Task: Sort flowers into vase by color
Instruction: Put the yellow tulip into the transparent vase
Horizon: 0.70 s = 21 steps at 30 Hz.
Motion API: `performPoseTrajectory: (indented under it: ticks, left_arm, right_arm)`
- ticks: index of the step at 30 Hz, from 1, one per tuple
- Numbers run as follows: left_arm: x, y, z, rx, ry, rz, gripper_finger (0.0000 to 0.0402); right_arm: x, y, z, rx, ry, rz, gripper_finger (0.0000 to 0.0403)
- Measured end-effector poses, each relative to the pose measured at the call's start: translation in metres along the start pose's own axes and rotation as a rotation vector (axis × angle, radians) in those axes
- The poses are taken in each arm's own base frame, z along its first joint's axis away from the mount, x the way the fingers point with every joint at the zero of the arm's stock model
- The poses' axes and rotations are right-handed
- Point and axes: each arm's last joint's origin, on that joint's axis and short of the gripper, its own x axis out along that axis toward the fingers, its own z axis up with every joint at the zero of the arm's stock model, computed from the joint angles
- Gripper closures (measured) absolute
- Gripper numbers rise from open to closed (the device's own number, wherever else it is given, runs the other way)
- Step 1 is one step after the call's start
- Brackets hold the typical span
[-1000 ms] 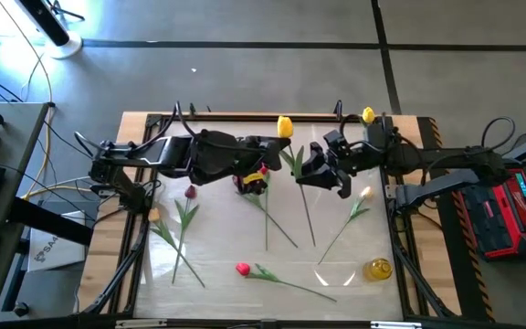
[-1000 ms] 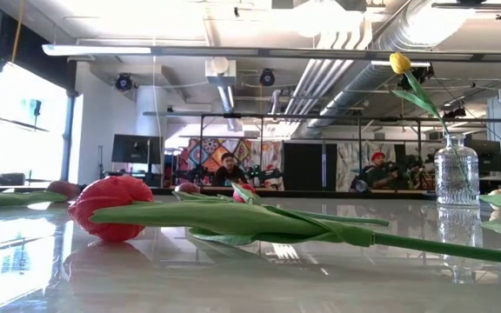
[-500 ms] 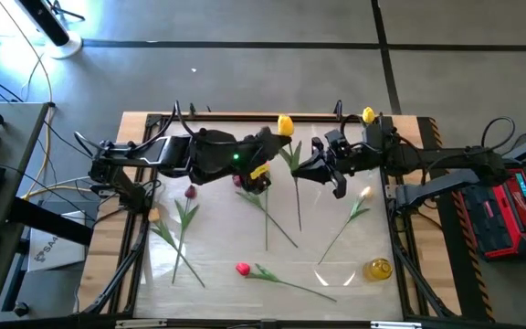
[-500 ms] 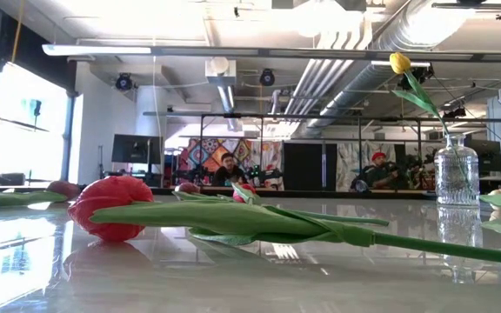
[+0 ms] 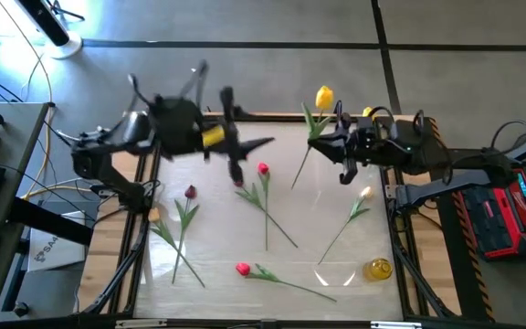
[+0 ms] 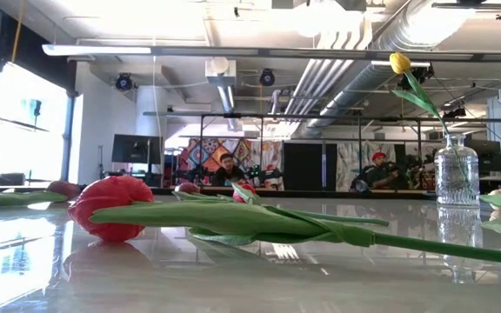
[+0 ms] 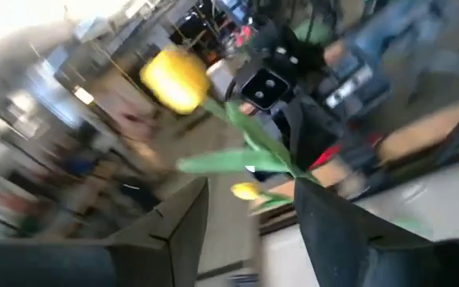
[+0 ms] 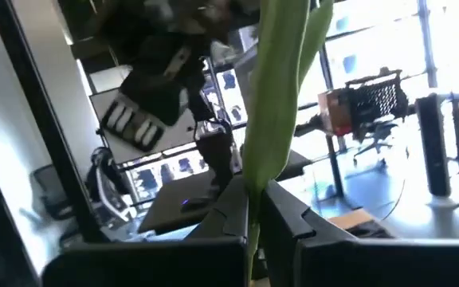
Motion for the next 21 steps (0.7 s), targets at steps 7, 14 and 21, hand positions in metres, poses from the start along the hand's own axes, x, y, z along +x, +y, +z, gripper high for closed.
performPoseTrajectory:
  ticks: [7,14,21]
  left_arm:
    - [-0.014,0.04,-0.024,-0.416,-0.051,-0.208,0.0222]
    - [-0.014,0.05,-0.032,-0.489,-0.054,-0.258,0.0224]
    - [-0.014,0.051,-0.032,-0.423,-0.066,-0.252,0.0224]
  right_arm:
    - [-0.002,0.003,0.0,-0.1,0.005,0.014,0.0402]
    - [-0.002,0.003,-0.001,-0.11,0.02,0.011,0.0403]
    - [-0.003,0.002,-0.002,-0.104,0.036,0.008,0.0403]
